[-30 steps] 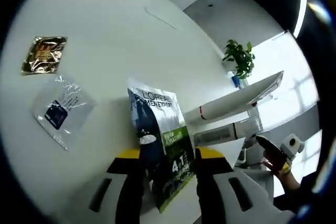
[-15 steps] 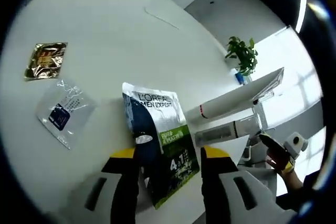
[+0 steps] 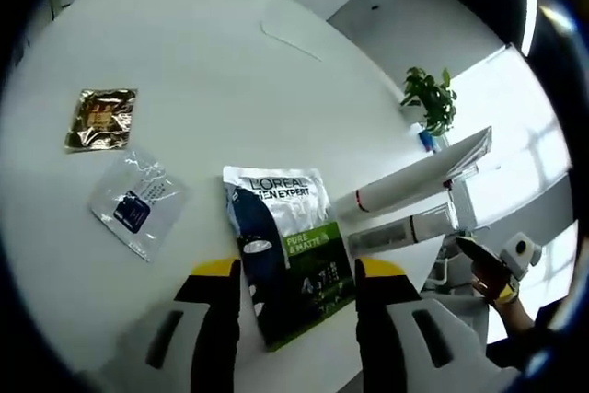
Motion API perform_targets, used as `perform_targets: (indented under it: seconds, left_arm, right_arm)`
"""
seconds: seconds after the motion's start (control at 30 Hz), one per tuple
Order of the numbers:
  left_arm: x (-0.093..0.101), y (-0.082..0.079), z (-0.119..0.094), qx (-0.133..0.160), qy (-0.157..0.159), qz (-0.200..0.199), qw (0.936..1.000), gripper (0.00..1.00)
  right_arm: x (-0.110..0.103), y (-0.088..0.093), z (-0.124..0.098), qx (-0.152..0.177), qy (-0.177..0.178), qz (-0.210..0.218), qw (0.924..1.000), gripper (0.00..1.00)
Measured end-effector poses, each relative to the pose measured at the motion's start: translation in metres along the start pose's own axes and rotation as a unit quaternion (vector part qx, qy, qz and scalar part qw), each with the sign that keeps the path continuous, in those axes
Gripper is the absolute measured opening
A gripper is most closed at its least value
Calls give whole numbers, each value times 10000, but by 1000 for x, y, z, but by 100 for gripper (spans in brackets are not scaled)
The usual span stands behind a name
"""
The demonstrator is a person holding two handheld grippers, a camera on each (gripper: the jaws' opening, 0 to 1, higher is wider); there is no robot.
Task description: Arrange the skincare products in the storage area until every visible bottle or jar stands upright without overlapping.
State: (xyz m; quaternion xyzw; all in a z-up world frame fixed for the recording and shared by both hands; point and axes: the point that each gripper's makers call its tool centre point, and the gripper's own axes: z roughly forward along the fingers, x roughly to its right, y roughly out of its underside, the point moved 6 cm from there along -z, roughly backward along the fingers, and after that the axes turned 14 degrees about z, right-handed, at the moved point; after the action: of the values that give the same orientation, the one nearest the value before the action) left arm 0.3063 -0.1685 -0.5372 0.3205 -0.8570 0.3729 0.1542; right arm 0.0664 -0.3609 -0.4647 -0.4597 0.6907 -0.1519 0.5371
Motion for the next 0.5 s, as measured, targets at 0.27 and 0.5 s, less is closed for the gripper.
perform_targets:
  seconds: [0.27, 0.5]
  left_arm:
    - [7, -1, -13, 420, 28, -212, 9989, 58]
    - [11, 5, -30, 600, -54, -294, 9978, 62]
  right_arm:
    - [-1, -1, 1, 6, -86, -1, 10000, 89]
    - [-3, -2, 0, 28, -156, -13, 9999, 90]
